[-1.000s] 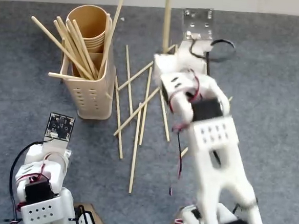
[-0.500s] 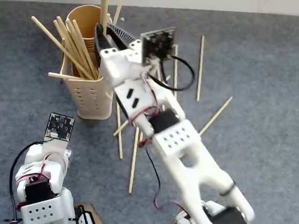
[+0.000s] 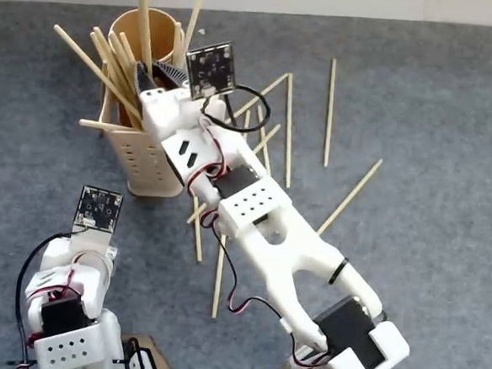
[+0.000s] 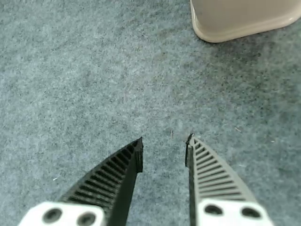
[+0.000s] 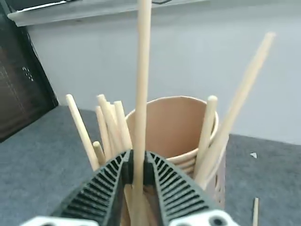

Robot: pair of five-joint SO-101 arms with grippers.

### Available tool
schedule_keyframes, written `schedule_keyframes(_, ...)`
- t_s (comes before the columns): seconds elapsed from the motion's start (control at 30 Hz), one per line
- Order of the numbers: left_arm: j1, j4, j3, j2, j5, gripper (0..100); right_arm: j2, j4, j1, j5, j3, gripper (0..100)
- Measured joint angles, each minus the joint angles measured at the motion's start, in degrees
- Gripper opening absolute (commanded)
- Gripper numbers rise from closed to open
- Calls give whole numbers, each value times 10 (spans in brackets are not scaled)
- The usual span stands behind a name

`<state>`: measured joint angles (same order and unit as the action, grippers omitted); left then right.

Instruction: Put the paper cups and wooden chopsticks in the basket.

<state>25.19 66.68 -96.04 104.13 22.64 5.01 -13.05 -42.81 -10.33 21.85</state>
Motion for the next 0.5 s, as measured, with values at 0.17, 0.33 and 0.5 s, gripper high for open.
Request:
schedule_keyframes(0.17,0,0,0,0,1,168,1,66,-1,0,-7,329)
schedule_keyframes(0.33,0,0,0,0,1,168,23,105,-1,0,-7,347)
schedule_keyframes(0.5,0,0,0,0,1,168,121,245,0,0,-7,347)
